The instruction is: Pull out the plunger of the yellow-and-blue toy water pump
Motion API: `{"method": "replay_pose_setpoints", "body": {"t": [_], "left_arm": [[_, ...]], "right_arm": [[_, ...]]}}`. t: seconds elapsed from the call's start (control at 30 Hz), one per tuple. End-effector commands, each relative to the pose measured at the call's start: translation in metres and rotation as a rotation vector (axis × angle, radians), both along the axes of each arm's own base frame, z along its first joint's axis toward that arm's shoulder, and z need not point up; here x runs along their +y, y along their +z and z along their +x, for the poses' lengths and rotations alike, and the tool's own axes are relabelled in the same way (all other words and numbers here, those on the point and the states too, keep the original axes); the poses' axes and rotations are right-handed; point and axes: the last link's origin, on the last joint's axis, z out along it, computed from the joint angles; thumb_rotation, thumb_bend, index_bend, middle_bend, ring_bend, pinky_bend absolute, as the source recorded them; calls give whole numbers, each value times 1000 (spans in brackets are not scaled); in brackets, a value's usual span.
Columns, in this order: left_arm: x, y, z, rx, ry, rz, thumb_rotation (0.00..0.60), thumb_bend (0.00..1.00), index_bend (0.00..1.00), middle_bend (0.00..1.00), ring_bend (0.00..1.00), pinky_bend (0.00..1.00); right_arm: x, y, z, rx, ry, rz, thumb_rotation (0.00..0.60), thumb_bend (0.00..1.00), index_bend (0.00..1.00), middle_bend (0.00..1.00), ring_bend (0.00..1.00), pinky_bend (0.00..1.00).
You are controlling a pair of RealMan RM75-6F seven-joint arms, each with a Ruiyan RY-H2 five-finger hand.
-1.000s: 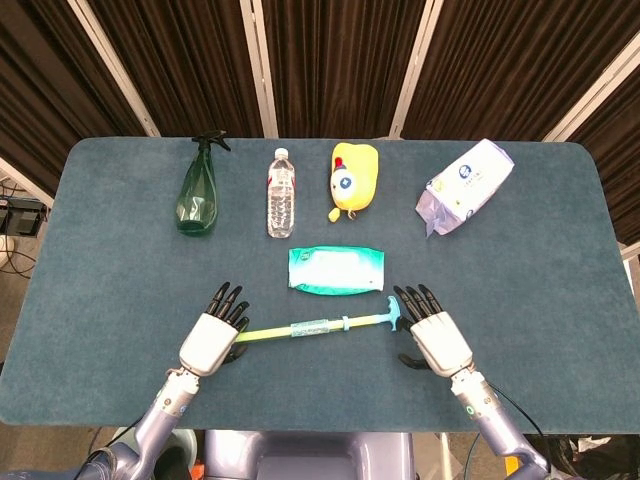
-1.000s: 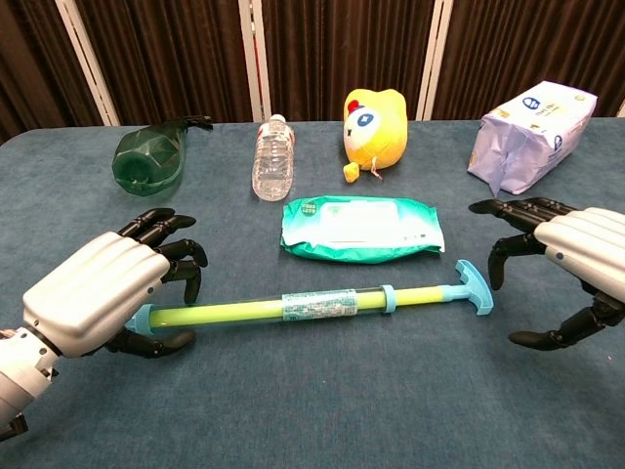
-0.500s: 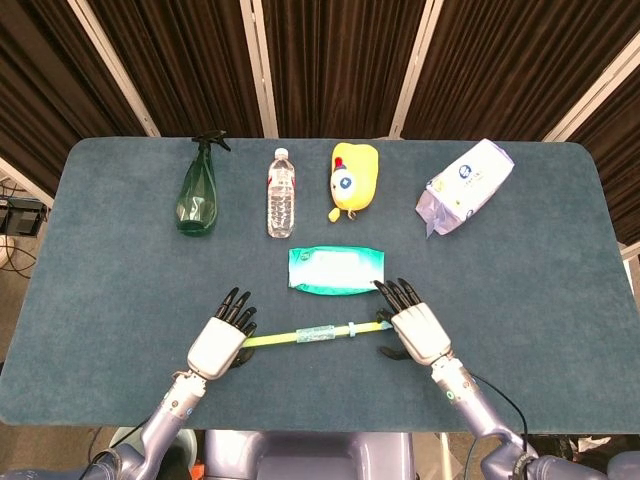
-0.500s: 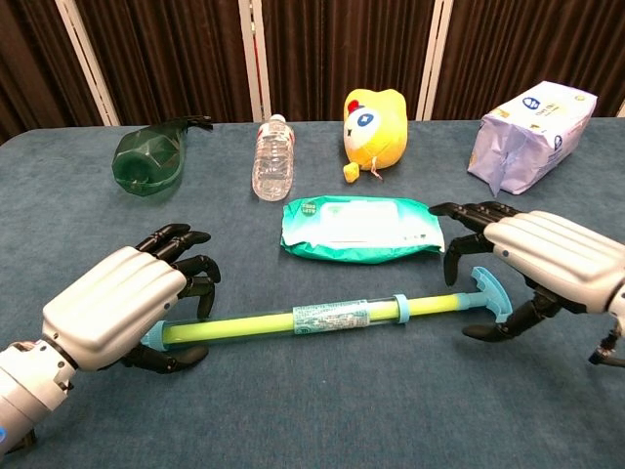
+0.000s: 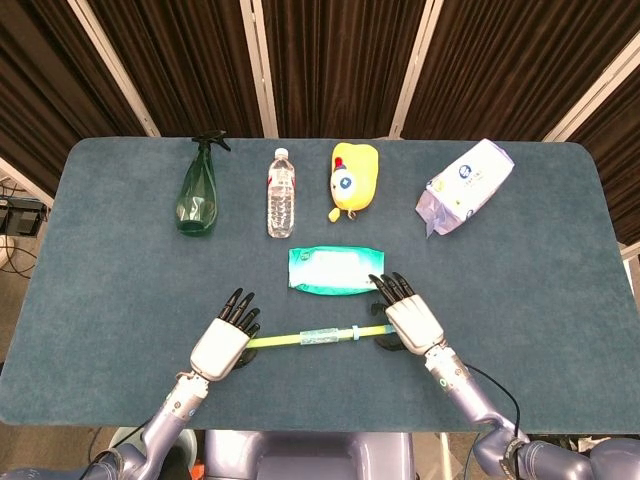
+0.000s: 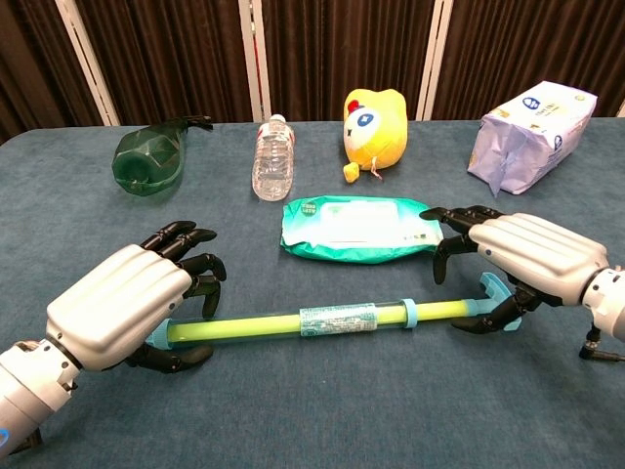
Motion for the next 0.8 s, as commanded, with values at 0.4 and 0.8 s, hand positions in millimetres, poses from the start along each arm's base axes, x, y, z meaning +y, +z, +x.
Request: {"method": "replay_pose_setpoints", "body": {"t": [0.4,0.8], "left_arm": [[-1,2,0,16,-5,4,600,404,716,260,53,0],[-1,4,-1,22,-3,9,600,404,716,258,53,0]], "right_arm": [[-2,1,-24,21,-58,25,600,346,519,0,0,0],[3,3,-33,35,-73,20,600,434,797,86,0,0]]}}
